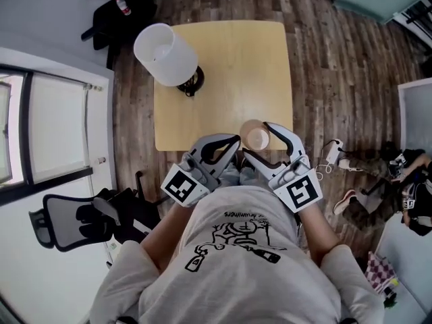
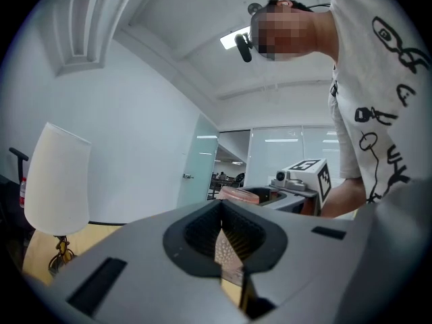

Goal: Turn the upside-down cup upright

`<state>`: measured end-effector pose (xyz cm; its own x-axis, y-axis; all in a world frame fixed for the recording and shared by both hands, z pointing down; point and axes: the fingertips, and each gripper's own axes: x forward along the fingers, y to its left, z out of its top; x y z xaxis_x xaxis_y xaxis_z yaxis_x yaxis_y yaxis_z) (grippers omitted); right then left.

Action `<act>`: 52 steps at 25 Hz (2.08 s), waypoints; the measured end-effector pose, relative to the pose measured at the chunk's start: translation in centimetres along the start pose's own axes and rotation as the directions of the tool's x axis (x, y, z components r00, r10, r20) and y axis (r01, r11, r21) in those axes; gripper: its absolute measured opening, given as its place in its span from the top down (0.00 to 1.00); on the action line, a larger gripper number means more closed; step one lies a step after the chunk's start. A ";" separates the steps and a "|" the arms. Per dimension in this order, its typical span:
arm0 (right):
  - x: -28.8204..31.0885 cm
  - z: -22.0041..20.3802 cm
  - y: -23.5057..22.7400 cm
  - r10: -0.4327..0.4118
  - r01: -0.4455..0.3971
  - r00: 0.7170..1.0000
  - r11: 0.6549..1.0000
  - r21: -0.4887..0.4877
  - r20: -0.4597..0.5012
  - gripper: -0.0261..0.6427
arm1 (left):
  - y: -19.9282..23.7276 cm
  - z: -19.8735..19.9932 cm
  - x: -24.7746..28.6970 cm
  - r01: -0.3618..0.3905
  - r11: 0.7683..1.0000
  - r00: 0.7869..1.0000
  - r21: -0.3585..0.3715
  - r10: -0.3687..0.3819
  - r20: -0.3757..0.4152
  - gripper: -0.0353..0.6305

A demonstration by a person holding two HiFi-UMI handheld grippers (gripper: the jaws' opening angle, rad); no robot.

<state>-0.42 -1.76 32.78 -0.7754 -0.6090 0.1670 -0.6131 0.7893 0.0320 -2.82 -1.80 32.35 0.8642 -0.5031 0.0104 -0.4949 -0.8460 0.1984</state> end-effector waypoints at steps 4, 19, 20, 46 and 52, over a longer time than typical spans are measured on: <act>-0.8 1.0 0.7 0.010 -0.011 1.000 1.000 -0.024 -0.008 0.50 | -0.6 1.0 0.0 0.010 1.000 1.000 -0.019 -0.010 0.028 0.94; -3.1 0.8 -3.5 -0.150 0.065 0.979 0.876 0.478 0.141 0.50 | -0.7 2.3 -0.3 0.015 0.997 0.999 -0.073 -0.011 0.051 0.80; -3.4 0.5 -4.1 -0.179 0.064 0.972 0.830 0.554 0.156 0.50 | -0.7 2.2 -0.2 0.020 0.997 0.999 -0.078 -0.016 0.046 0.75; -4.8 -2.3 -4.5 -0.446 -0.256 0.837 0.190 0.948 0.316 0.50 | -4.7 -0.6 2.2 0.208 0.957 0.971 -0.202 -0.226 -0.073 0.69; -5.4 -2.2 -4.4 -0.455 -0.276 0.826 0.190 0.942 0.334 0.50 | -5.6 -0.3 2.1 0.245 0.944 0.963 -0.222 -0.264 -0.061 0.87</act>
<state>6.77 -1.81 33.93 -0.4116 -0.8878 -0.2058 -0.0448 0.2452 -0.9684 1.76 1.96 31.54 0.9681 -0.2499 0.0175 -0.2352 -0.8826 0.4070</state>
